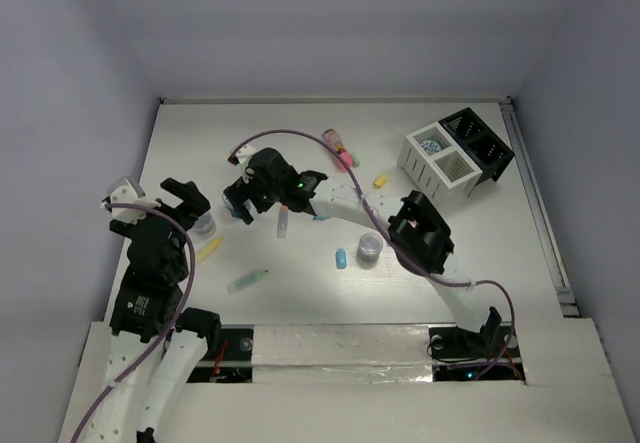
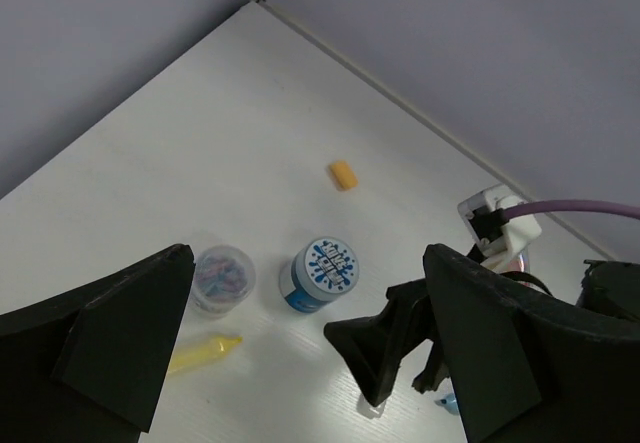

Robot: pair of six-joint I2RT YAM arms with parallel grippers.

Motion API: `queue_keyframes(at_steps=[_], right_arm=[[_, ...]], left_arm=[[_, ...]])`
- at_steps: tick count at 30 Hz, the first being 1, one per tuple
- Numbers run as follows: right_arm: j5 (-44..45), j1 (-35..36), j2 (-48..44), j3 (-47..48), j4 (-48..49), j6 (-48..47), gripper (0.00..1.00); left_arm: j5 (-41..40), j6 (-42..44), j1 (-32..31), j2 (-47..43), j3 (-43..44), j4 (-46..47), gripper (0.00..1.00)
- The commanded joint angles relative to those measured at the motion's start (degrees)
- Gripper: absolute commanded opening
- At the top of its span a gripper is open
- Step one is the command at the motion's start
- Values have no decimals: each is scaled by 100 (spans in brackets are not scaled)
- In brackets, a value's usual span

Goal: Sort the stationery into containers
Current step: Pick up the stationery from the center of the board.

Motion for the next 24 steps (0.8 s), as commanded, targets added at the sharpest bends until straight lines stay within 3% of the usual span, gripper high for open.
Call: queue_keyframes(at_steps=[1,10,16,19,20,23,24], right_arm=[[21,74,342,728,-213,-192,100],[302,74,1504,2117,-389,-165,100],[540,74,1513,1846,455,116,93],[715,74,1540,1863,639,274,85],[750,74,1513,1854,675,291,68],[891,74,1330,1671,868,397,46],[1004,74,1233,1470,1025,415,45]], left_arm=[[-776,-443,75,-67,316,-198,99],[-900,-567,75,-76,325,-260,99],[-751,-488,75,-67,299,-198,99],[-619,-409,75,-49,290,-163,99],[-575,-382,75,-49,290,-128,99],[-329,-286,75,-41,290,-76,99],[-276,-216,23,-40,281,-58,99]])
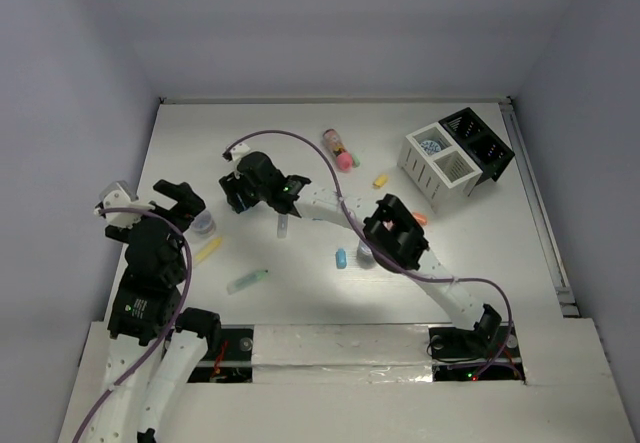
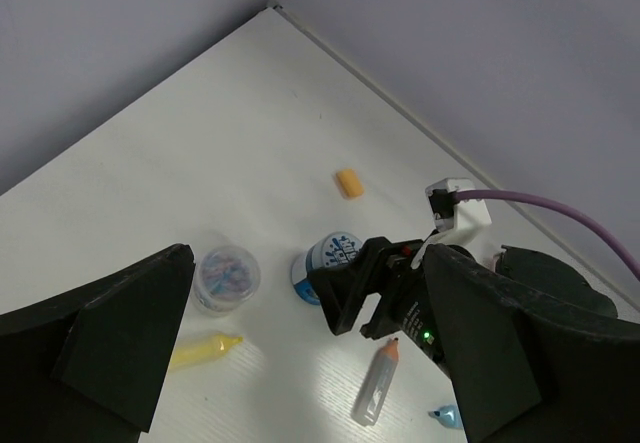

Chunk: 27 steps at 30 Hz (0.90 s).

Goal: Sort the stationery into containers
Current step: Pick up the stationery from the center of the board, then place the stationery in the storage box.

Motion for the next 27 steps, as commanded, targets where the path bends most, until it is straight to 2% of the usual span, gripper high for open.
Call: queue_keyframes(at_steps=[1,2,3,8,12,15,20,23,27], right_arm=[[385,0,-505,-368,819,170,43],[429,0,-759,-491,915,161,34],[499,0,-892,-736,1038,161,31],[999,-52,-1963,-1597,1521,-6,29],[1333,-421,-3149,-2722,1839,12,29],[1649,-912,-4029,-3496,1621,12,29],[1808,-2263,-5434,-4560,1215,196,29],[1950,-3098,-5831,-4816,759,144,29],[1827,-3856,-5868,-4851,354,126,29]], left_arm=[[288,224,-15,23,183,242,99],[419,277,-15,32,157,303,99],[499,321,-15,40,139,347,99],[982,628,-15,49,51,601,99],[2034,953,-15,49,-54,909,99],[2816,1173,-15,67,-168,1173,99],[3119,1244,-15,85,-230,1261,99],[3101,1253,-68,32,-239,1226,99],[3092,1253,-129,76,-239,1209,99]])
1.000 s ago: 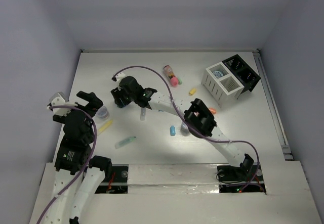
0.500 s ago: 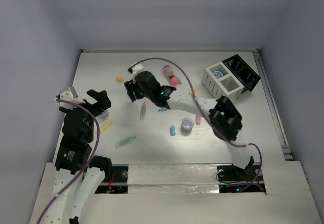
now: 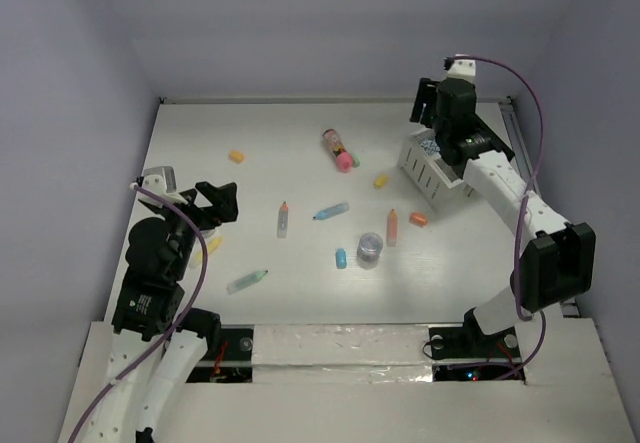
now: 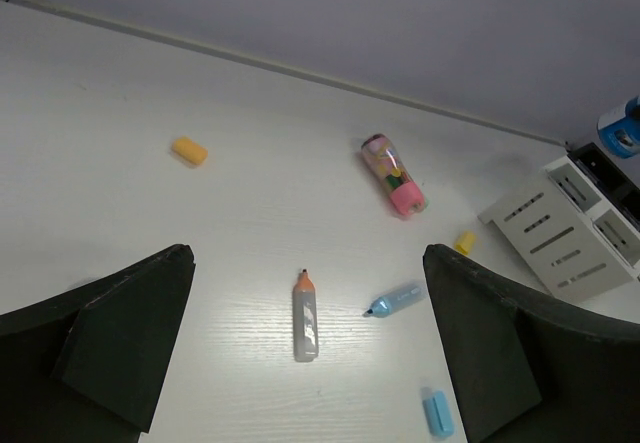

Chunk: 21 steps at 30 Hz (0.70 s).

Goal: Sort the stationery into containers
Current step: Place the stationery in the storage box.

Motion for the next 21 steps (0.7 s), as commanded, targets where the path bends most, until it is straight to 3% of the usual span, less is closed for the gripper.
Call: queue_keyframes(at_steps=[1,7,21], right_arm=[[-66,-326,-106,-139,-217,-7,29],[-251,-836,69,-253,-191,72,29],[-383,-837,404,-456,-94,282,30]], left_arm=[[144,112,-46,56,-42,330,99],[161,121,-99,162,-34,330,99],[188,121,-99,267,-16,339,99]])
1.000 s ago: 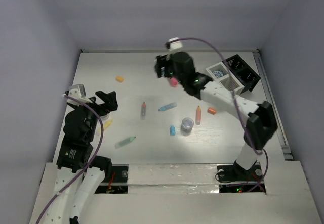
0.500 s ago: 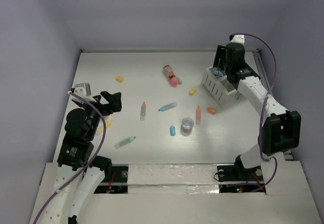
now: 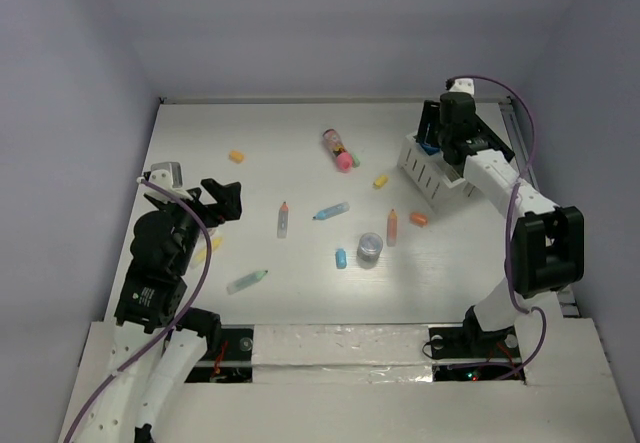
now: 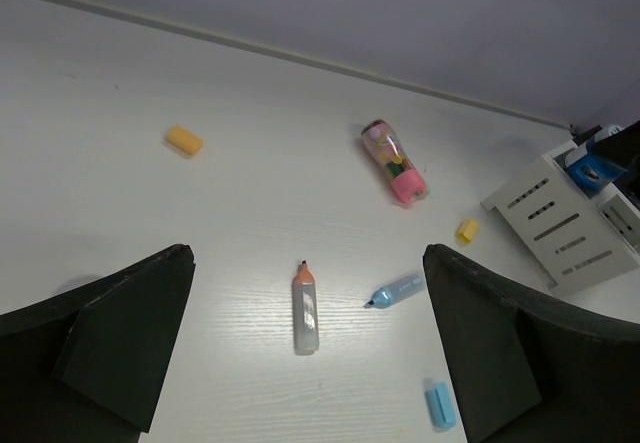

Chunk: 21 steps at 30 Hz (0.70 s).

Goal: Sort the stationery into containers
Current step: Place the stationery in the storage box.

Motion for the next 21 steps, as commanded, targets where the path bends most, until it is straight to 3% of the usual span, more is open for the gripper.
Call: queue_keyframes(at_steps=[1,7,8,10,11,14,21], right_arm=[[-29,-6,-75,-84,439,123,30],[32,-6,-75,-155,483,176,40],[33,-6,-92,-163,501,185,53],[68,-6,-127,-164,501,193,67],[76,-6,-163,-155,501,193,80],[-2,-6,-346,-85,457,123,92],[-730,-6,-909,-181,527,88,96]], left_arm=[[85,77,-24,51,-16,286,99],[85,77,-24,42,-25,278,99],[76,68,-24,42,-25,286,99],[76,68,-24,42,-25,278,99],[76,77,-24,33,-25,278,99],[50,77,-24,25,-16,269,99],[59,68,-24,7,-16,278,99]])
